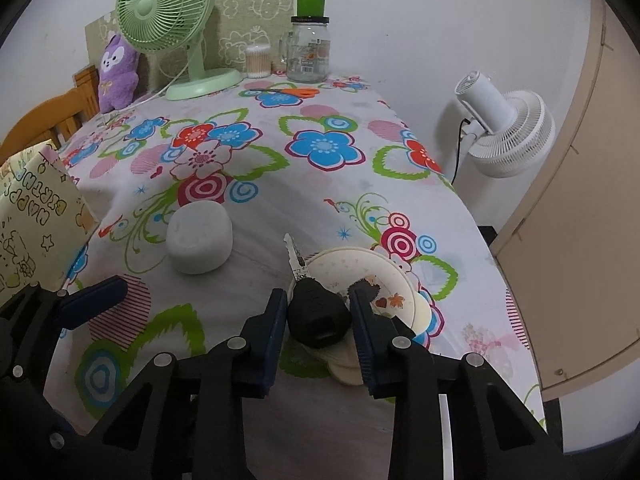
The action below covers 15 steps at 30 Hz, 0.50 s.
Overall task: Organize rigid objects
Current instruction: 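Grasp the black car key on the round coaster with the right tool, then grasp the white round puck with the left tool while the right tool holds the key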
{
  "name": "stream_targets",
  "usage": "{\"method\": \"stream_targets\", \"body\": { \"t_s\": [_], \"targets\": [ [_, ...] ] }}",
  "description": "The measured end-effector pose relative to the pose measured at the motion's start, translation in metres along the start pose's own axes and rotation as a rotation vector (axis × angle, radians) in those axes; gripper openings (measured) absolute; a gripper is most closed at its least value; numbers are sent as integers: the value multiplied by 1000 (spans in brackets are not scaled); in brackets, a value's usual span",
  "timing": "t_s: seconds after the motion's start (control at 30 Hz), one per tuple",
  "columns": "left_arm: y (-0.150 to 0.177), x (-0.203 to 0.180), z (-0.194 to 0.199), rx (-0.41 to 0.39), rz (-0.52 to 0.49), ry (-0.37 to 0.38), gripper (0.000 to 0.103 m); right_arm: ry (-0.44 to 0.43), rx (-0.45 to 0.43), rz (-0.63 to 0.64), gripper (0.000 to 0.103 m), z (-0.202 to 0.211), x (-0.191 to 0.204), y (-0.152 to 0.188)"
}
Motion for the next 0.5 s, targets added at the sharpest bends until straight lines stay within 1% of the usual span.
{"method": "stream_targets", "body": {
  "t_s": [0.1, 0.33, 0.4, 0.5],
  "targets": [
    [-7, 0, -2, 0, -5, 1, 86, -3, 0, -7, 35, -1, -2, -4],
    [-24, 7, -14, 14, 23, -5, 86, 8, -17, -47, 35, -5, -14, -21],
    [-28, 8, -20, 24, 26, -11, 86, 14, -19, -59, 35, -7, -18, -24],
    [-35, 11, -29, 42, 38, 1, 87, 12, -9, -90, 35, -13, -26, -27]
  ]
}}
Point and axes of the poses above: each gripper's, at about its wrist camera, not at the fingertips, and z roughly against the way its jaws point, x to its left, y to its underside, the point moved 9 cm from there along -z, roughly the way its jaws point, and after that the axes turned 10 degrees about y, right-handed, at the moved point
